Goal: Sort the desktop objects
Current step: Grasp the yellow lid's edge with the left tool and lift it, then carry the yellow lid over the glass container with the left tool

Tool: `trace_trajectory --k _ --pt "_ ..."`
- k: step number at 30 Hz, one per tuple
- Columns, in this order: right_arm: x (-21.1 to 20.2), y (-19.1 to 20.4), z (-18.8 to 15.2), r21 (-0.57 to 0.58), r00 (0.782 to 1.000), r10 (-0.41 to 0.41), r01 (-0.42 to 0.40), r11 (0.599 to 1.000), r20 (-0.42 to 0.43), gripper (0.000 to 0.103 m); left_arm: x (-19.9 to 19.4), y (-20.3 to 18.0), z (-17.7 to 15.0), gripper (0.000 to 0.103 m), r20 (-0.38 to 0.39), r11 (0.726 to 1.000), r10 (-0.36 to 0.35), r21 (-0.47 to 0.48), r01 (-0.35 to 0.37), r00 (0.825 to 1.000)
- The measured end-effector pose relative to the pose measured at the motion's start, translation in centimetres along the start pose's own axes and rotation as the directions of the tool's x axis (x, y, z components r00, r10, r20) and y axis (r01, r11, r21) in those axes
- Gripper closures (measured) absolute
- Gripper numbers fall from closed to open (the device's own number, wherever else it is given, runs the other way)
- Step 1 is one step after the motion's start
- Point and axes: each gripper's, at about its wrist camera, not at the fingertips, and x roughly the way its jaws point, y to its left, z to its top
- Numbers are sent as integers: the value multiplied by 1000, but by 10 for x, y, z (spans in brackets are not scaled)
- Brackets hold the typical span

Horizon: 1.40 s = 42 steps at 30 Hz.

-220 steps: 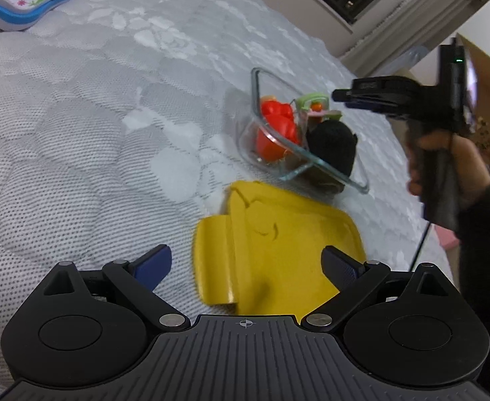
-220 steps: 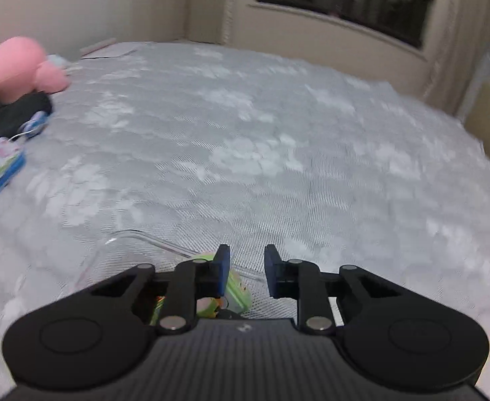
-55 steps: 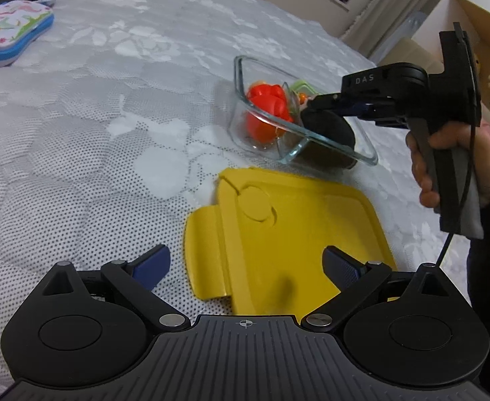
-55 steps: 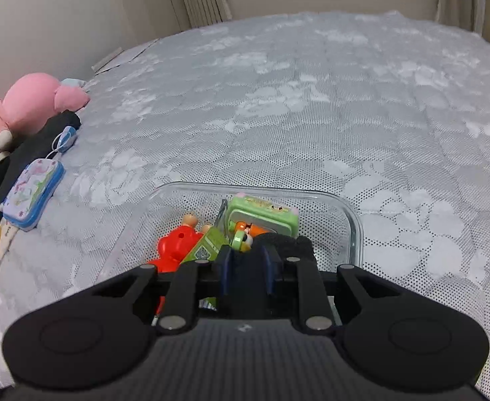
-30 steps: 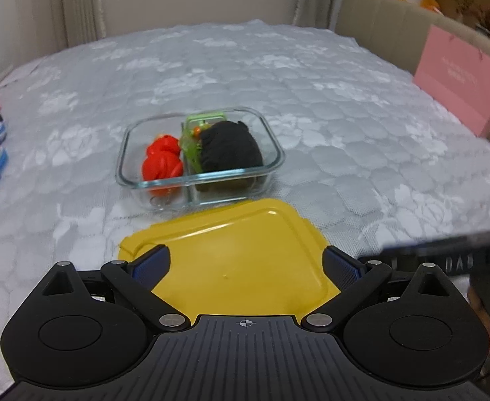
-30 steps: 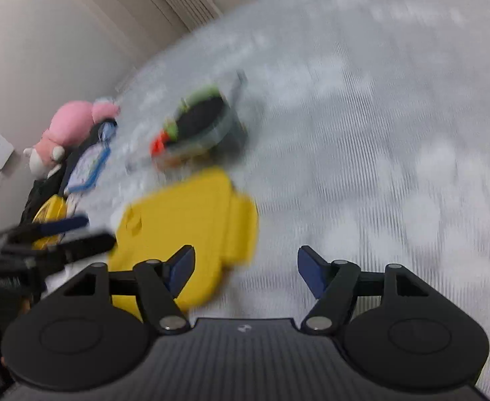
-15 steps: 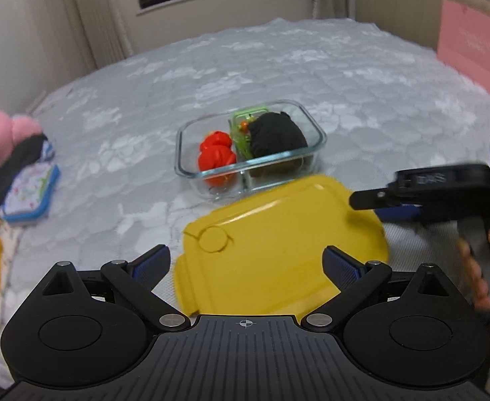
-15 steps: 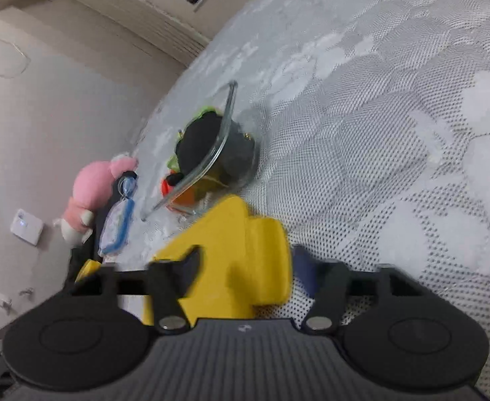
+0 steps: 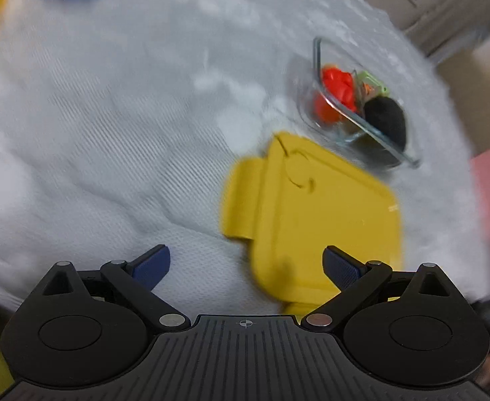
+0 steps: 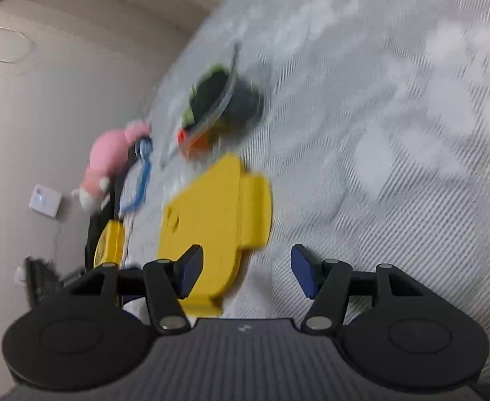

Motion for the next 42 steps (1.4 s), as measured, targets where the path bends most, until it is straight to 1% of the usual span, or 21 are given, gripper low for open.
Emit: trace_trajectory --k 2,7,10,11,12,13,14,15,16,20,23,24,26,29,32,35,37,38,39,40,42 --pt "10 4 -3 -5 1000 -11 11 1000 -13 41 8 4 5 1 7 999 -39 -16 39 999" --pt "22 21 -1 -51 992 -80 86 995 96 40 21 0 22 0 30 987 -155 -36 156 987" --pt "35 30 0 -108 983 -114 130 986 143 38 32 -1 31 0 24 981 -183 -68 184 983" --pt "37 34 -1 -123 978 -135 155 980 160 40 32 -3 31 0 34 981 -181 -60 183 983" --pt "39 38 -2 -139 972 -155 181 974 177 49 29 -6 29 0 49 983 -175 -42 177 983" --pt "38 43 -2 -168 963 -191 224 960 190 57 24 -10 26 8 74 987 -160 -2 160 984" --pt "36 51 -4 -217 952 -222 267 939 213 58 19 -15 23 36 100 991 -128 45 124 987" --pt "31 56 -7 -247 944 -231 289 925 237 58 14 -19 19 48 119 993 -91 86 81 989" --pt "25 59 -8 -271 938 -235 303 914 256 58 11 -20 17 53 130 992 -72 113 58 989" --pt "-2 78 -15 -366 932 -203 310 878 301 58 -5 -13 12 53 122 985 -148 110 135 981" --pt "-21 92 -14 -391 926 -164 298 871 340 58 -29 -29 9 52 179 972 -189 177 158 965" --pt "-26 98 -12 -409 921 -152 302 861 359 58 -35 -36 11 51 193 967 -198 196 160 961" --pt "-29 110 1 -425 912 -131 304 852 389 58 -43 -55 29 41 220 956 -206 253 149 954" --pt "-13 124 41 -418 903 -123 307 855 411 58 -31 -82 69 35 254 953 -146 294 67 956" --pt "17 127 80 -398 896 -164 339 852 413 58 3 -96 106 32 256 954 -60 299 -20 965" --pt "53 114 112 -341 884 -251 395 853 394 58 45 -89 132 34 167 969 -14 245 -28 986" --pt "71 98 125 -303 882 -294 413 859 369 58 59 -81 140 33 144 976 -33 216 2 989" --pt "74 93 127 -307 882 -293 413 858 369 58 63 -79 143 34 144 978 -46 207 15 989" --pt "76 88 127 -309 885 -278 401 862 374 50 64 -78 145 35 148 979 -48 205 17 988" --pt "75 85 127 -301 886 -269 392 869 377 47 64 -77 147 35 153 978 -48 206 16 987" --pt "66 80 126 -272 885 -243 366 890 396 46 59 -77 150 34 172 977 -30 215 -7 985"
